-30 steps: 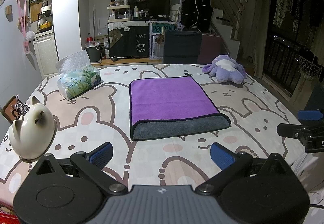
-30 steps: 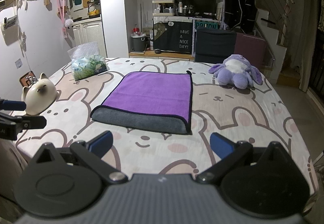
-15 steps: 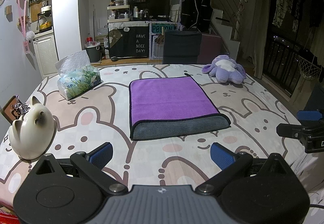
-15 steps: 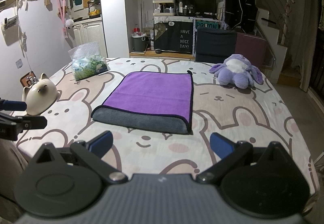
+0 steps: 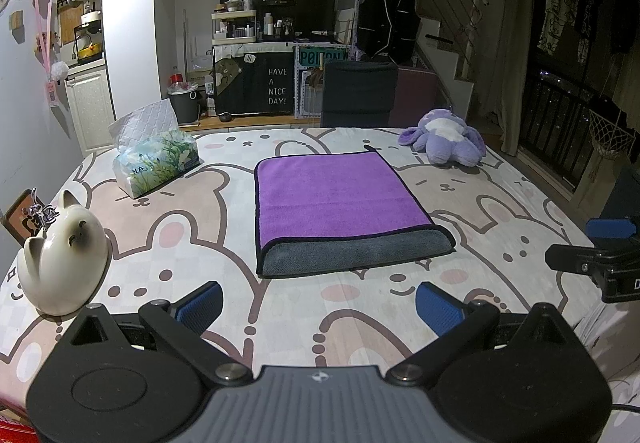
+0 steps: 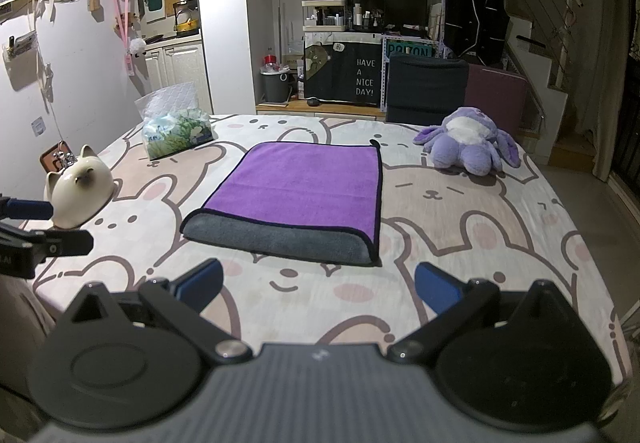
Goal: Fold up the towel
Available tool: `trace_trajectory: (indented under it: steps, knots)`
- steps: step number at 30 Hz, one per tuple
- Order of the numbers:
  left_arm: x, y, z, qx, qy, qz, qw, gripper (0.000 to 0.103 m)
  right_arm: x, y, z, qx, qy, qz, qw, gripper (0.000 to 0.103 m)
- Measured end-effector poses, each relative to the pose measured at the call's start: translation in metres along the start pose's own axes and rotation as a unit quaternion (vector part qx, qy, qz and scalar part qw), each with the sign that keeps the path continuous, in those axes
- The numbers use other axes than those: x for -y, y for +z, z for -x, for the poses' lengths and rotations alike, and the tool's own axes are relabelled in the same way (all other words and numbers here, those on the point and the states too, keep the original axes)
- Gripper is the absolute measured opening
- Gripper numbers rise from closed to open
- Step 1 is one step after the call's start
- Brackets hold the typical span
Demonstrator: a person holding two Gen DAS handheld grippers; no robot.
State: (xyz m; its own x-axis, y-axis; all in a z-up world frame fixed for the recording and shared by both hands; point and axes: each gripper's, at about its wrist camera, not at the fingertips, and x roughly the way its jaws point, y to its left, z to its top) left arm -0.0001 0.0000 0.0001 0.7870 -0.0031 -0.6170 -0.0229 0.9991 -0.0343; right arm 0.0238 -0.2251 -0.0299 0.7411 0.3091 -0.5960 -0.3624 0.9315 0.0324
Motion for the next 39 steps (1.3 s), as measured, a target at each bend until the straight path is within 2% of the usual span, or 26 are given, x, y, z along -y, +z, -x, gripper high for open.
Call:
trace_trajectory:
  steps: [39]
  knots:
    - [0.0057,0.0002,0.0010,0.000,0.005,0.002,1.0000,0.101,-0.0038,-0.0007,0.0033,0.005,-0.002,0.002,1.000,0.103]
